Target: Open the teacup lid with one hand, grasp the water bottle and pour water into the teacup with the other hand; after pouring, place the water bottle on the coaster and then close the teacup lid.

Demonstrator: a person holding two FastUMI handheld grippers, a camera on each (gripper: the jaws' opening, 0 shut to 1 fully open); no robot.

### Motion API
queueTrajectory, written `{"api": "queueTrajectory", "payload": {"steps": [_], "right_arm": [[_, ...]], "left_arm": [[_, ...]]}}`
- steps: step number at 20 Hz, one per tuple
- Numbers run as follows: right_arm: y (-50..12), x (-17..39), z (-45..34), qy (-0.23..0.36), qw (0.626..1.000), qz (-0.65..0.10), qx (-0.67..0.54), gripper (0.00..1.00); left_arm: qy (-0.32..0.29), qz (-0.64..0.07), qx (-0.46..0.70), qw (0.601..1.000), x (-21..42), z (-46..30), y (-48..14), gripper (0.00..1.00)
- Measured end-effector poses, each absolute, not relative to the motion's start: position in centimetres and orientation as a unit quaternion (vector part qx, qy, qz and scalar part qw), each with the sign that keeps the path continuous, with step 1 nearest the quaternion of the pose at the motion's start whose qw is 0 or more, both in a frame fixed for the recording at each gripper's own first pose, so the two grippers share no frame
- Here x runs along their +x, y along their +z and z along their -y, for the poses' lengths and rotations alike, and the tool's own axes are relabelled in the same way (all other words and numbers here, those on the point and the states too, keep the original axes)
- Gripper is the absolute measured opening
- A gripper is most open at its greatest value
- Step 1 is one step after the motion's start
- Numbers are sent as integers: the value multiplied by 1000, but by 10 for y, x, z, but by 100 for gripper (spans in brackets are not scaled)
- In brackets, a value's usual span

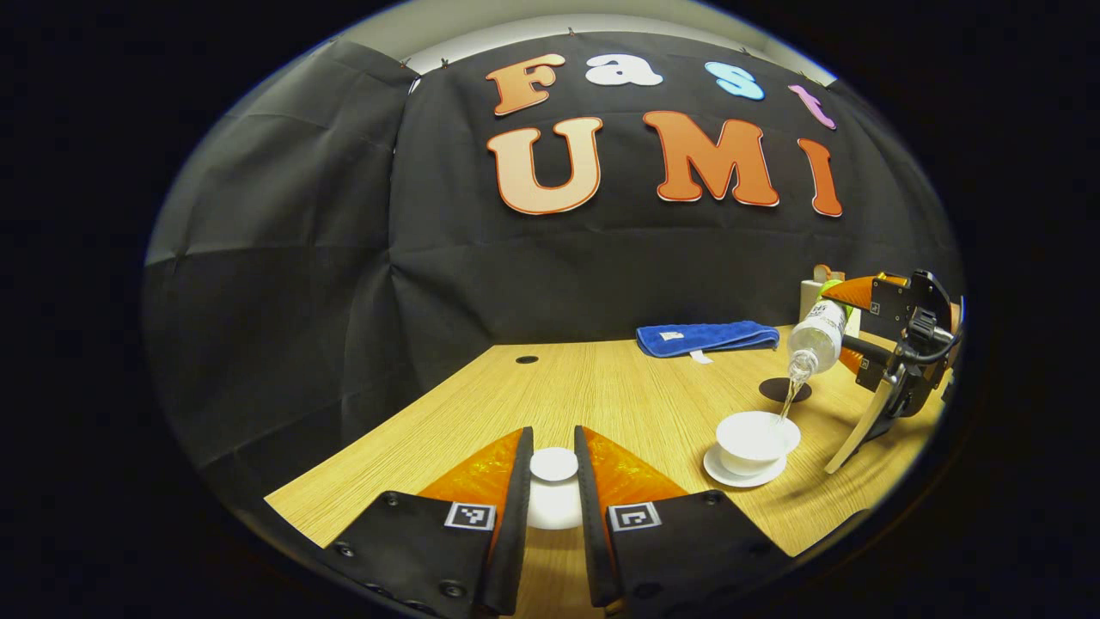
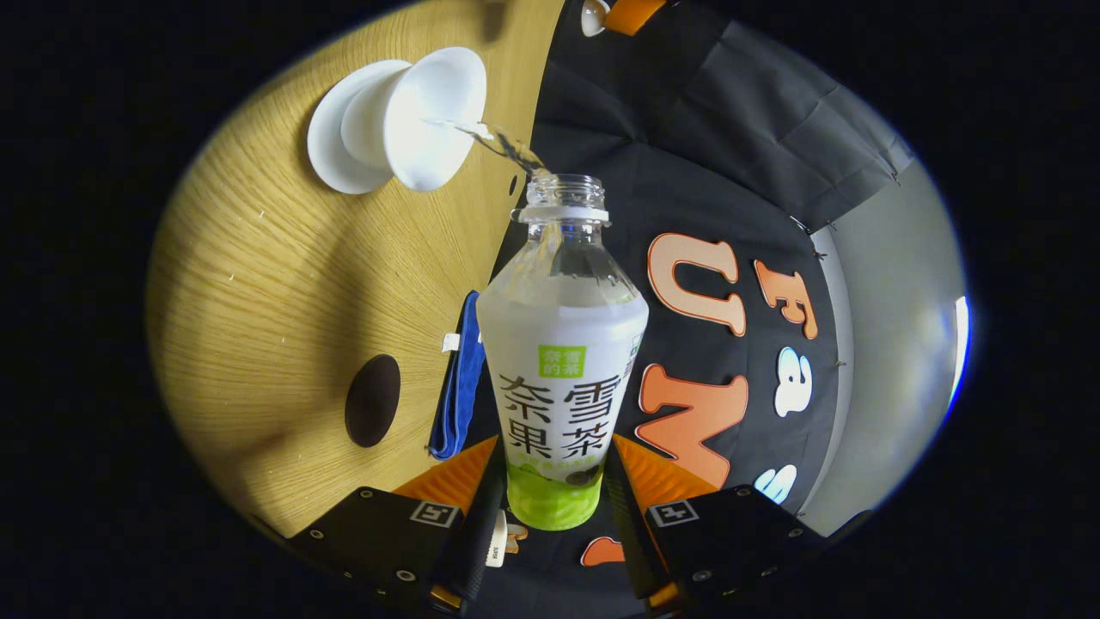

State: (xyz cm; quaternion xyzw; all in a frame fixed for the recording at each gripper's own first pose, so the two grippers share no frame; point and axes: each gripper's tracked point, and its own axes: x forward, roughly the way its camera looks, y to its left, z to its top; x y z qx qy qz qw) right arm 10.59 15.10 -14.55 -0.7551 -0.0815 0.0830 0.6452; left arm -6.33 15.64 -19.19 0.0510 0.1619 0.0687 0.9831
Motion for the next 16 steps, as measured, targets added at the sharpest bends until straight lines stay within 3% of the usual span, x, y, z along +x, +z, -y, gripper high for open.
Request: {"api": "queueTrajectory", "payload": {"steps": [16], "right_arm": [[-111, 112, -163, 67, 591, 141, -791, 65]], "left_arm": [[67, -166, 32, 983, -63, -158, -197, 34]]}}
